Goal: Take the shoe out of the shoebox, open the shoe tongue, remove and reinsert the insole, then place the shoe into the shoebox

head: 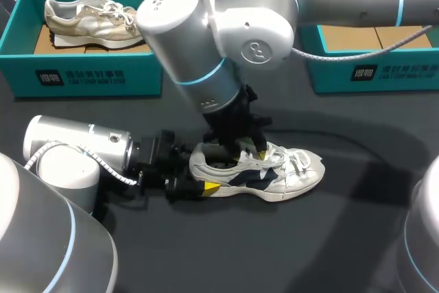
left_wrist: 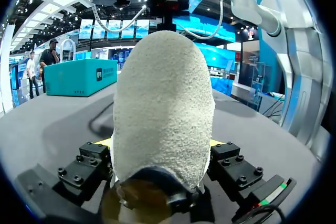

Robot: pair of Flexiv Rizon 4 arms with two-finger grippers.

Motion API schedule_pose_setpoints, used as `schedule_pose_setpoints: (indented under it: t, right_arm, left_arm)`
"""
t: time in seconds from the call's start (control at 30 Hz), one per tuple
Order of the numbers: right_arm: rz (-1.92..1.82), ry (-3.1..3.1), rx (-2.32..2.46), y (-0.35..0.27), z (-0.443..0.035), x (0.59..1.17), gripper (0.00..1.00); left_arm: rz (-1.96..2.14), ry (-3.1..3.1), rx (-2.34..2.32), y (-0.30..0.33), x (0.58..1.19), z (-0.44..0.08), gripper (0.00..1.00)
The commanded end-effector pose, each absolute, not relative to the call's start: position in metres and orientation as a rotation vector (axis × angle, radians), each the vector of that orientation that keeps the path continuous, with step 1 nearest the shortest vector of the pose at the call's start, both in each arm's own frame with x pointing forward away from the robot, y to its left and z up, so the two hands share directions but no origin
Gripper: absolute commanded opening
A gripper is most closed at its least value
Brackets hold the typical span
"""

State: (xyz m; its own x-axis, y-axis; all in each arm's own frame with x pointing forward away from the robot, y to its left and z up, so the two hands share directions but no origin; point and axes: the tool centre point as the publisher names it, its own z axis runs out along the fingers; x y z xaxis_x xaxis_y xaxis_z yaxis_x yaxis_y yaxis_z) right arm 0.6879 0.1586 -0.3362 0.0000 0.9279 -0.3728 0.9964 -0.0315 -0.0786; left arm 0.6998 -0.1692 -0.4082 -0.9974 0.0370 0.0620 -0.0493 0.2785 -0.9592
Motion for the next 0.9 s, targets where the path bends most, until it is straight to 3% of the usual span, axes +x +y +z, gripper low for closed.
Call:
schedule_pose_setpoints:
  t: [0.03, 0.5, 0.67, 0.7, 0.9]
  right_arm:
    - [-0.484, 2.047, 2.060, 0.157, -0.335, 0.690, 0.39]
    - [-0.494, 2.118, 2.015, 0.159, -0.324, 0.688, 0.38]
    - [-0.499, 2.173, 2.003, 0.157, -0.322, 0.689, 0.16]
    - [-0.494, 2.196, 1.995, 0.156, -0.322, 0.689, 0.00]
    - [-0.487, 2.317, 1.934, 0.146, -0.320, 0.694, 0.00]
  left_arm:
    - [1.840, -2.457, 0.012, -0.171, 0.700, -0.409, 0.00]
    - [1.840, -2.457, 0.012, -0.171, 0.700, -0.409, 0.00]
    - [1.840, -2.457, 0.012, -0.171, 0.700, -0.409, 0.00]
    - [1.840, -2.457, 0.012, -0.171, 0.700, -0.409, 0.00]
    - [1.840, -2.457, 0.012, -0.171, 0.700, -0.409, 0.00]
